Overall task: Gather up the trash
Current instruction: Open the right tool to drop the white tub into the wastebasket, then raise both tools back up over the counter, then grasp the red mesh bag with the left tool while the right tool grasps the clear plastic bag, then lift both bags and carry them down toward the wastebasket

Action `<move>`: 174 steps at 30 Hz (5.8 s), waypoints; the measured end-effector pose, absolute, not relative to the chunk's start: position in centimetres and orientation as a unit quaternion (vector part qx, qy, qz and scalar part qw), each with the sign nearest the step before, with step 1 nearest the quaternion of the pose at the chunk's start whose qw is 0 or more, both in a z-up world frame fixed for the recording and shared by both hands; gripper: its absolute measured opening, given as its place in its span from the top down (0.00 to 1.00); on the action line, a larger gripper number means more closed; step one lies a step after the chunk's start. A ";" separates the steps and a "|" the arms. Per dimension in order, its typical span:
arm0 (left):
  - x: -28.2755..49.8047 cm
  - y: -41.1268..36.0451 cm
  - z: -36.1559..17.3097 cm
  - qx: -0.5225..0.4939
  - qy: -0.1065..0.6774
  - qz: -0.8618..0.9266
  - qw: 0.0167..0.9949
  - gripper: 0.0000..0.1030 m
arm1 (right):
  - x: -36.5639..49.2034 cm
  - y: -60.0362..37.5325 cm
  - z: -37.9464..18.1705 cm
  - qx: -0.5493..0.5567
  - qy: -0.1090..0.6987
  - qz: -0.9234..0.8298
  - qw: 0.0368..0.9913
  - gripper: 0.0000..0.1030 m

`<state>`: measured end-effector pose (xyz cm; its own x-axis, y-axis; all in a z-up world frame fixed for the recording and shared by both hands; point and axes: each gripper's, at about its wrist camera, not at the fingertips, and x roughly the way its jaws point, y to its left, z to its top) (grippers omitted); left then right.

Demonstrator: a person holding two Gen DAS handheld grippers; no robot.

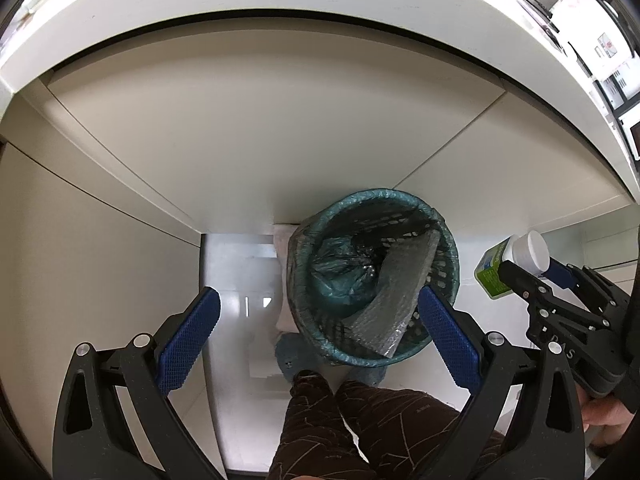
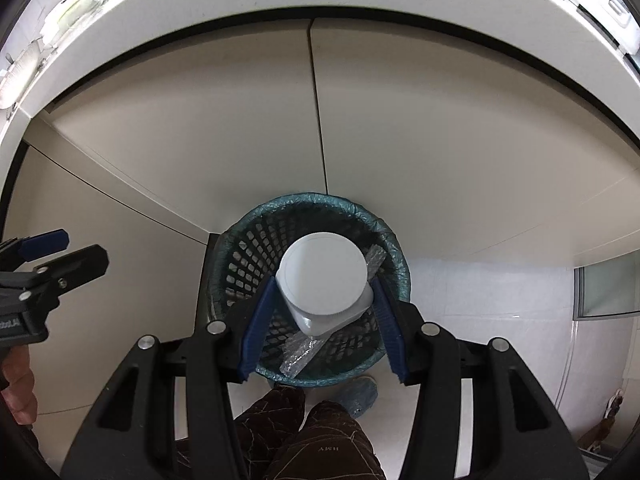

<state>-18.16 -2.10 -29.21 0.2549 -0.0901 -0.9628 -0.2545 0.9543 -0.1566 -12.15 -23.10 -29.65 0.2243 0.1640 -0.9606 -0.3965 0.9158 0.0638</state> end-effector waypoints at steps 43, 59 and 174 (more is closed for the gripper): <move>-13.8 -0.8 -14.3 -0.121 0.516 0.032 0.847 0.06 | -5.8 -24.8 -14.8 -0.072 0.489 0.118 0.861 0.13; -4.7 -0.3 -11.1 -0.129 0.502 0.066 0.853 0.06 | 5.8 -29.1 -11.8 -0.073 0.486 0.117 0.863 0.13; 12.6 5.8 -13.5 -0.132 0.517 0.144 0.834 0.81 | 13.7 -31.0 -16.6 -0.080 0.532 0.227 0.812 0.88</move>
